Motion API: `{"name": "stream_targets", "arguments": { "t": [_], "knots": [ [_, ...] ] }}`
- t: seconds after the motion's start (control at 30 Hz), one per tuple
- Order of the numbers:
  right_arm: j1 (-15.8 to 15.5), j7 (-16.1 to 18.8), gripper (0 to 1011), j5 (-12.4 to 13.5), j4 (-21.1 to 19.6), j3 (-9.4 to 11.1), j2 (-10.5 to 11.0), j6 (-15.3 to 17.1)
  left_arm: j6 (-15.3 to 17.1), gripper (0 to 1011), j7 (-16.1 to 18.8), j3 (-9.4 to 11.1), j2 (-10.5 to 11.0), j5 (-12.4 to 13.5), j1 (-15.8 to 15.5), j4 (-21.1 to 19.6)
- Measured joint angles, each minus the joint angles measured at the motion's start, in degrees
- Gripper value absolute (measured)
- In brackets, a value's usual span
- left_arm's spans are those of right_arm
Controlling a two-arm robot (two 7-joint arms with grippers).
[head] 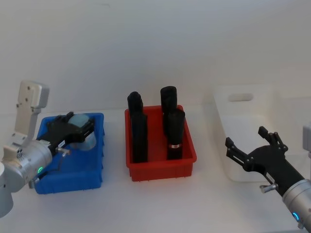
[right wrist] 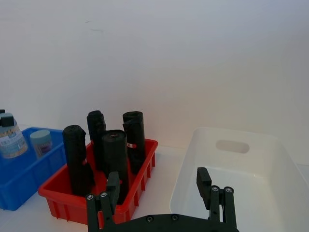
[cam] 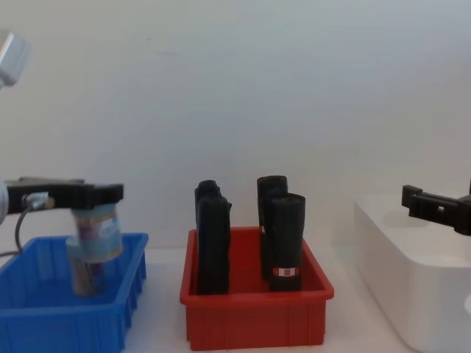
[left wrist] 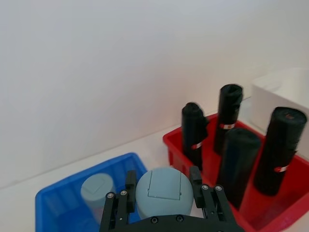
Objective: Pick the cotton swabs from the blue box and place them into the white box.
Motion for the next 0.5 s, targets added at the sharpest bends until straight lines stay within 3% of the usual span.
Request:
{"name": "stream_targets", "arguments": {
  "t": [0.27,0.5],
  "knots": [
    [0.0,0.0,1001,0.0,0.0,0.0,0.0,0.0,2.9,660,-3.3,0.4,0.2,0.8,-0.3,-5.2],
    [0.0,0.0,1001,0.0,0.0,0.0,0.0,0.0,7.4,660,-7.1,0.8,0.4,1.1,-1.1,-9.4]
  ]
}}
